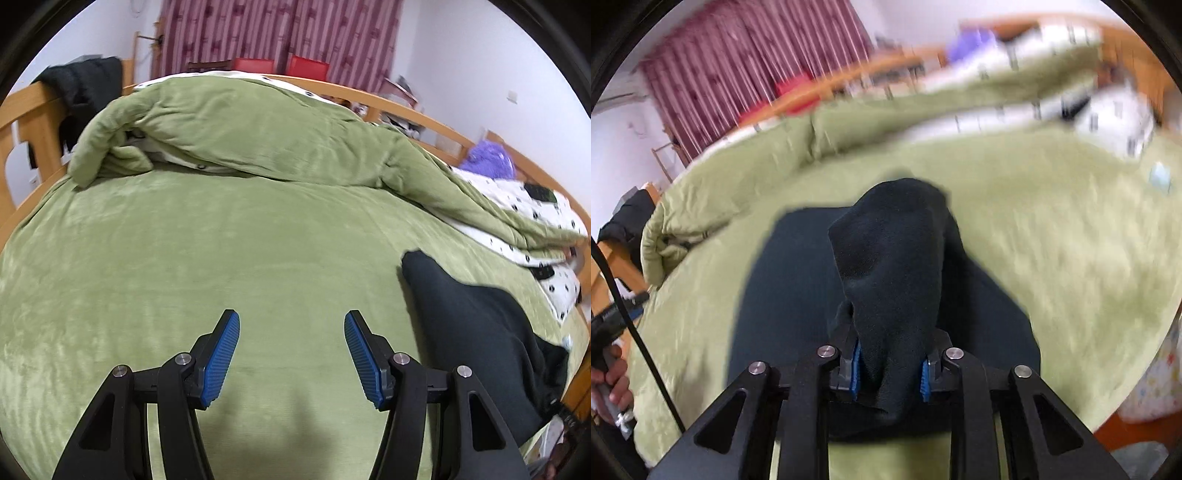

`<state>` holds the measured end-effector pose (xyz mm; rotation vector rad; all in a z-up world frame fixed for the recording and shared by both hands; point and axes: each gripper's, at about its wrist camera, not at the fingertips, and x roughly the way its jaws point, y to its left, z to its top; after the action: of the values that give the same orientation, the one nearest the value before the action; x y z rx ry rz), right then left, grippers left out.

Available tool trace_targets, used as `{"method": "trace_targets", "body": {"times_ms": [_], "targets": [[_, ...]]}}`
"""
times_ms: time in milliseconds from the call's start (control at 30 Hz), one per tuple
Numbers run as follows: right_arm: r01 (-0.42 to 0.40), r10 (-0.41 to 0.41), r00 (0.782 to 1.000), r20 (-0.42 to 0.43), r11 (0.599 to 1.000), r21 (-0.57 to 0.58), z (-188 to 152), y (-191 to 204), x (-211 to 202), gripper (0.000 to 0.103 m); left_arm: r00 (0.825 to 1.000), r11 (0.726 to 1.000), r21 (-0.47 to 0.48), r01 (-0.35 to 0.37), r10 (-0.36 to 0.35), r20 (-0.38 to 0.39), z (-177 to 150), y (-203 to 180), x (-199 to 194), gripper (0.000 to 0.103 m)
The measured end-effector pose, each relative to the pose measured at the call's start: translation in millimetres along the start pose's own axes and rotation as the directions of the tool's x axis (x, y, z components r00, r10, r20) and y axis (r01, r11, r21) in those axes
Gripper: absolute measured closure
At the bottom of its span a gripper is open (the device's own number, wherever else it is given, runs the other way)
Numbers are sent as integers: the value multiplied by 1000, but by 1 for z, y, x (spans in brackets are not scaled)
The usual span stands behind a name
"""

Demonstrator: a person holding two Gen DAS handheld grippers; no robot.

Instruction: Fold small clothes

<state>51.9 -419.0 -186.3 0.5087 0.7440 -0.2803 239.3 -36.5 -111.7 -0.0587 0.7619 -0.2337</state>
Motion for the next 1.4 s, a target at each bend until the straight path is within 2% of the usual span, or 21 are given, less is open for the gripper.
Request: {"method": "trace_targets", "body": {"times_ms": [67,133,300,367,500,567,633,700,733,800,867,900,967,1033,1100,1167,1267,1333,1400], "targets": [[-3,3,999,-38,1000,1,-10,-14,4,68,1000,1000,26,3,-3,-5,-3,-13,1,46],[51,-51,999,-15,998,-35,-11,-21,-4,54,1000,999,49,6,-6,-11,-6,-25,2,46],[117,-105,986,129,988,-96,5,-21,-49,52,1000,997,73,10,-8,-29,-10,-41,7,46],[112,-88,982,168,983,-144,15,-18,-58,49,999,997,78,14,-12,-37,-10,-45,11,46],[72,-41,989,140,971,-227,36,-7,-37,47,999,996,90,9,-5,-46,-12,-51,16,46],[77,-61,995,77,971,-228,45,-3,-10,47,999,996,94,7,-2,-52,-11,-52,19,46],[53,-61,998,-34,975,-214,47,-6,23,55,999,995,101,3,2,-51,-11,-53,19,46],[49,-76,988,-131,979,-199,42,-12,52,60,999,995,104,0,5,-50,-11,-53,20,46],[50,-80,985,-151,979,-197,39,-14,61,70,999,995,104,-2,7,-48,-10,-52,20,46],[9,-37,990,-136,979,-205,37,-16,57,93,999,995,99,-3,8,-51,-9,-52,22,46],[-36,25,998,-52,977,-208,42,-18,31,94,998,996,94,-3,8,-57,-8,-51,25,46],[-76,80,997,14,979,-189,46,-24,11,95,998,996,92,-2,8,-60,-8,-50,26,46],[-138,150,986,75,978,-155,51,-37,-12,95,998,996,87,2,3,-66,-7,-51,28,46],[-106,114,992,62,986,-128,54,-46,-9,95,998,996,87,10,-4,-67,-6,-52,30,46],[-24,20,999,-41,994,-110,51,-54,21,95,998,996,93,11,-5,-65,-5,-54,31,46],[3,-14,992,-125,996,-93,44,-58,45,93,998,995,101,13,-6,-67,-6,-56,31,46],[16,-26,995,-101,995,-96,43,-58,34,87,999,993,119,9,-3,-54,-7,-58,28,46],[18,-22,999,-46,995,-100,44,-57,11,69,999,992,125,8,-2,-50,-7,-58,27,46],[-1,0,1000,-7,993,-114,44,-54,-8,57,998,993,116,14,-8,-56,-6,-58,28,46]]}}
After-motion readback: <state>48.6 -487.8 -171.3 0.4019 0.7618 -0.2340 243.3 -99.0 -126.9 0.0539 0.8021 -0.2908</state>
